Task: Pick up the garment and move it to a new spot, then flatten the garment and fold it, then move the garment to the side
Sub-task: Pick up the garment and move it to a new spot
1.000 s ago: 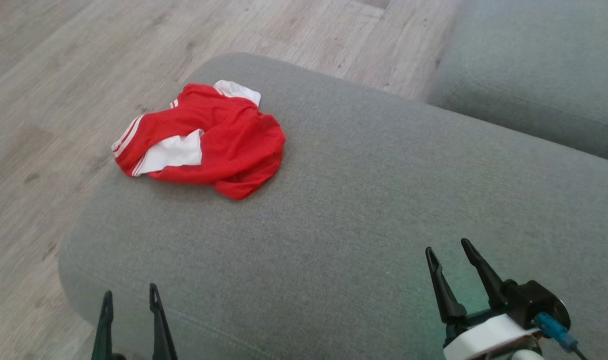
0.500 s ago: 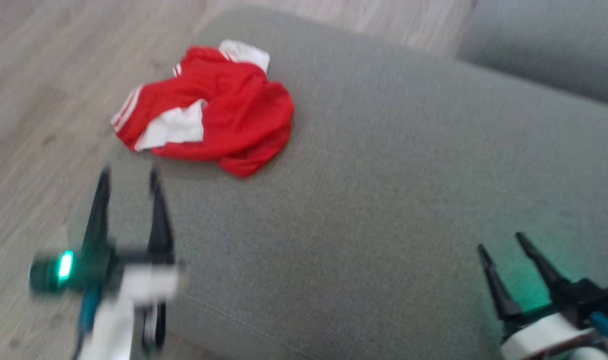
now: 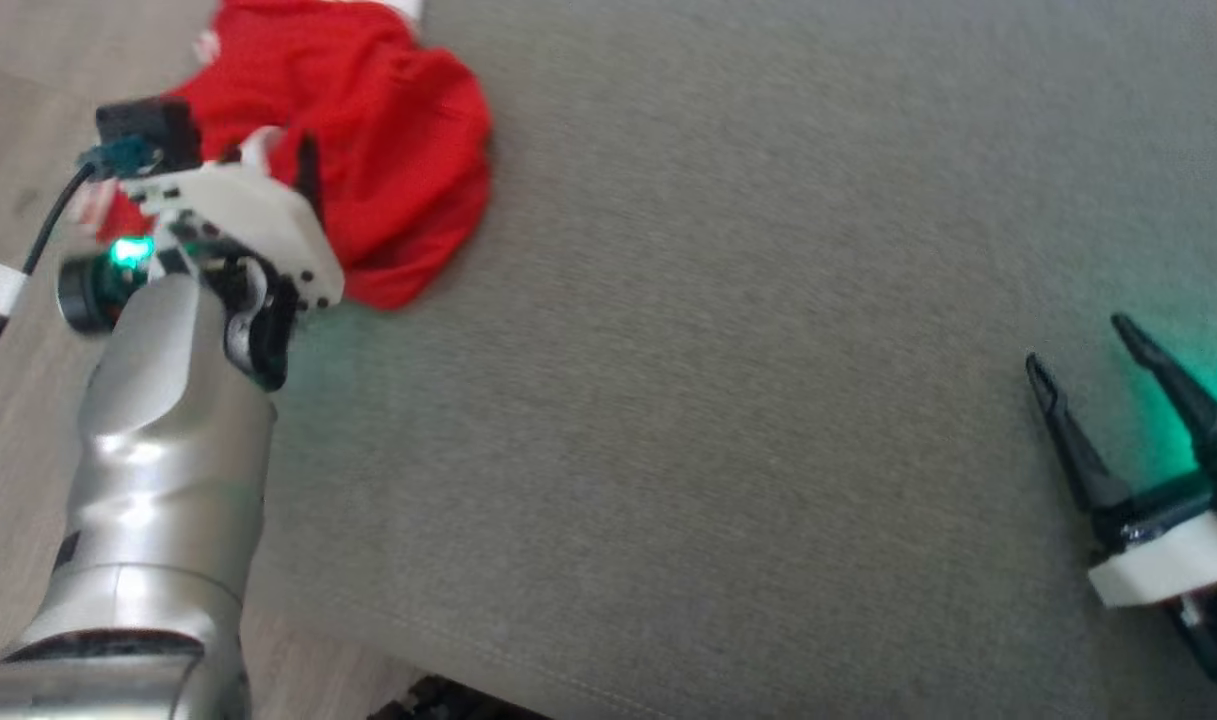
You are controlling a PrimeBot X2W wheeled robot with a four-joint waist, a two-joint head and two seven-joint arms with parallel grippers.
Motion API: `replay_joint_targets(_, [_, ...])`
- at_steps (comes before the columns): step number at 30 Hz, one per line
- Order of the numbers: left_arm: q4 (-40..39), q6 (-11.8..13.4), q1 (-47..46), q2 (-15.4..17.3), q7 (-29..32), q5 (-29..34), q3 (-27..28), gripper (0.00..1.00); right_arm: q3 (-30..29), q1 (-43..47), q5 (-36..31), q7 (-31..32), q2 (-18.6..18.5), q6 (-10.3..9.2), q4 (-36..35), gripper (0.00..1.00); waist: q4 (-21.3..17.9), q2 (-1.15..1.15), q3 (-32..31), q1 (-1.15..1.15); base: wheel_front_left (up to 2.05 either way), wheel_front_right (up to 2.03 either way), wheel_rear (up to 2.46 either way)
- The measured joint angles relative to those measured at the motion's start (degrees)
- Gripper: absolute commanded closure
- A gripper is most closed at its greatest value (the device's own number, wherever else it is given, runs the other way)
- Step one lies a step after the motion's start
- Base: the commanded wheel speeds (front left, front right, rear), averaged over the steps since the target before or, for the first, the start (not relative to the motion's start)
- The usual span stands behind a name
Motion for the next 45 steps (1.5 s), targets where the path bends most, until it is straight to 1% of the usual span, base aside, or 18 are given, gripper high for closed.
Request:
replay_joint_targets(1, [2.52,-0.3,-0.44,0.11,1.1,-1.01,0.62,0.0,0.09,-0.57,0.0,-0.12,-0.29,0.0,-0.44,0.0,-0.68,0.0,0.74,0.0,0.0,0.0,0.0])
replay_joint_targets(2, [4.72,-0.63,-0.66,0.13,1.96,-1.86,1.34,0.04,0.1,-1.23,0.01,-0.12,-0.49,0.0,-0.81,0.0,-1.4,0.0,1.48,0.0,0.0,0.0,0.0])
replay_joint_targets(3, [6.46,-0.64,-0.76,0.2,2.37,-2.3,1.6,0.37,0.05,-1.9,0.01,-0.14,-0.65,0.0,-1.12,0.0,-2.07,0.0,2.14,0.0,0.0,0.0,0.0])
replay_joint_targets(4, [7.83,-0.7,-0.84,0.3,2.47,-2.36,1.7,0.59,-0.01,-2.46,0.01,-0.3,-0.76,0.0,-1.41,0.0,-2.75,0.0,2.75,0.0,0.0,0.0,0.0])
replay_joint_targets(5, [8.38,-0.92,-1.05,0.6,1.99,-2.65,1.87,0.71,-0.12,-2.88,0.01,-0.31,-0.78,0.0,-1.63,0.0,-3.4,0.0,3.28,0.0,0.0,0.0,0.0])
replay_joint_targets(6, [8.86,-1.22,-1.59,1.26,1.01,-2.79,1.88,1.0,-0.2,-3.18,0.01,-0.37,-0.78,0.0,-1.91,0.0,-3.96,0.0,3.74,-0.01,0.0,0.0,0.0])
replay_joint_targets(8, [10.09,-2.37,-2.91,2.44,-0.07,-2.79,1.54,1.0,-0.2,-3.83,0.01,-0.38,-0.76,0.0,-2.19,0.0,-4.97,0.0,4.37,-0.01,0.0,0.0,0.0])
replay_joint_targets(10, [10.5,-3.03,-3.58,3.13,-3.09,-2.69,1.18,1.0,-0.23,-4.21,0.01,-0.42,-0.71,0.0,-1.93,0.0,-5.5,0.0,4.42,0.0,0.0,0.0,0.0])
replay_joint_targets(15, [8.29,-4.2,-6.26,5.32,-15.34,0.67,-2.89,1.0,0.54,-4.35,0.01,-0.45,1.12,0.0,0.93,0.0,-5.55,0.0,1.56,0.0,0.0,0.0,0.0])
replay_joint_targets(19, [5.04,-4.24,-11.23,8.11,-22.48,3.28,-6.61,1.0,2.03,-4.37,0.3,-0.26,6.0,0.0,2.81,0.0,-5.93,0.0,-2.61,-0.01,0.0,0.0,0.0])
replay_joint_targets(22, [0.92,-4.59,-13.11,9.79,-25.86,5.6,-9.91,1.0,2.01,-4.38,0.73,-0.26,10.47,0.0,3.78,0.0,-6.93,0.0,-6.38,-0.02,0.0,0.0,0.0])
replay_joint_targets(23, [0.92,-4.59,-13.11,9.79,-25.86,5.6,-9.91,1.0,2.01,-4.38,0.73,-0.26,10.47,0.0,3.78,0.0,-6.93,0.0,-6.38,-0.02,0.0,0.0,0.0])
replay_joint_targets(27, [-6.64,-4.68,-13.13,10.25,-26.85,5.99,-15.32,1.0,-0.47,-3.98,3.77,-0.25,17.34,0.0,4.39,0.0,-9.48,0.0,-11.79,-0.02,0.0,0.0,0.0])
replay_joint_targets(31, [-16.07,-4.68,-12.41,10.8,-25.69,4.68,-20.15,1.0,-3.24,-3.04,6.13,-0.25,21.26,0.0,3.9,0.0,-14.15,0.0,-15.67,-0.03,0.0,0.0,0.0])
replay_joint_targets(35, [-25.61,-4.68,-8.81,10.72,-22.41,4.17,-24.07,1.0,-4.57,-1.82,6.68,-0.25,22.58,0.0,2.13,0.0,-20.16,0.0,-17.96,-0.03,0.0,0.0,0.0])
replay_joint_targets(39, [-32.19,-4.22,-0.83,9.37,-19.15,3.52,-28.08,1.0,-4.59,-1.26,6.68,-0.25,23.07,0.0,0.57,0.0,-26.52,0.0,-18.92,-0.02,0.0,0.0,0.0])
replay_joint_targets(42, [-33.57,-1.91,5.45,7.35,-19.2,6.08,-32.49,1.0,-4.49,-1.53,7.01,-0.25,23.71,0.0,-0.46,0.0,-31.22,0.0,-18.41,-0.02,0.0,0.0,0.0])
replay_joint_targets(45, [-30.6,-0.15,10.81,3.5,-20.72,6.49,-35.93,1.0,-4.54,-2.07,7.66,-0.25,24.09,0.0,-0.62,0.0,-35.41,0.0,-16.76,-0.01,0.0,0.0,0.0])
